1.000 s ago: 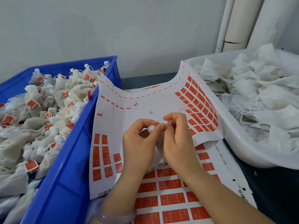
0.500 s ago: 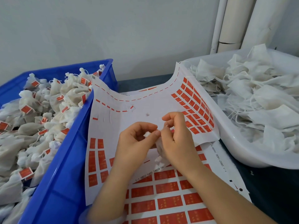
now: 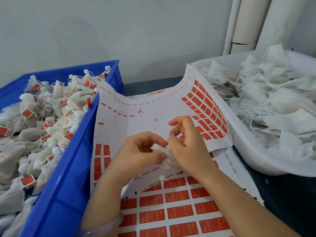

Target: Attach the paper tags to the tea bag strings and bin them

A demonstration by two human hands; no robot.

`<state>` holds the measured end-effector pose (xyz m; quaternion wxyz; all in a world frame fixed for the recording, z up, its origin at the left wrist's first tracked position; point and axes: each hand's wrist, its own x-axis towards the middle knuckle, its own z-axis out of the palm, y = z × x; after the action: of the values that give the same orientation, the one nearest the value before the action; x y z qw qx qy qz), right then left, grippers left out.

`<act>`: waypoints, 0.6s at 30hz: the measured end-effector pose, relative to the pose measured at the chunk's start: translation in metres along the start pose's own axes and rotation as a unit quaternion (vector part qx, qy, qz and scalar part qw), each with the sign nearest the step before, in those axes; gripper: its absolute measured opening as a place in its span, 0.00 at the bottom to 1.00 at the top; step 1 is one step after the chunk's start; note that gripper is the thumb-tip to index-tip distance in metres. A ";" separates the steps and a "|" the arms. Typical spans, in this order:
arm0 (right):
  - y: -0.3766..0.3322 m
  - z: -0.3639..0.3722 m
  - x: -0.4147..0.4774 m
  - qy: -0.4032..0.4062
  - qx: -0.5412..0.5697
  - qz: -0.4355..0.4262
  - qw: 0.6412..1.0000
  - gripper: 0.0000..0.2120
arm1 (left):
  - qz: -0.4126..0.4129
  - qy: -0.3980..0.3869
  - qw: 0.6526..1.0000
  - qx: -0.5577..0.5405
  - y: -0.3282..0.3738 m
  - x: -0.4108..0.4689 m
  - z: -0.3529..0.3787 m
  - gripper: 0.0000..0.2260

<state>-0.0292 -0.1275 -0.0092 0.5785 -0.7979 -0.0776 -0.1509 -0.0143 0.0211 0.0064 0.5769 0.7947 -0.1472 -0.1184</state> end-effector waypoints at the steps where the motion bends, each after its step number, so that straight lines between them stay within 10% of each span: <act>1: 0.000 0.000 0.000 -0.003 0.000 -0.001 1.000 0.12 | 0.000 0.000 1.000 0.011 0.000 0.000 0.000 0.15; 18: 0.000 -0.002 0.001 -0.034 0.000 -0.009 0.999 0.13 | 0.007 -0.010 1.000 0.025 0.000 -0.002 0.000 0.14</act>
<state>-0.0286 -0.1291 -0.0083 0.5742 -0.8017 -0.1041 -0.1291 -0.0159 0.0222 0.0066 0.5561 0.8067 -0.1613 -0.1181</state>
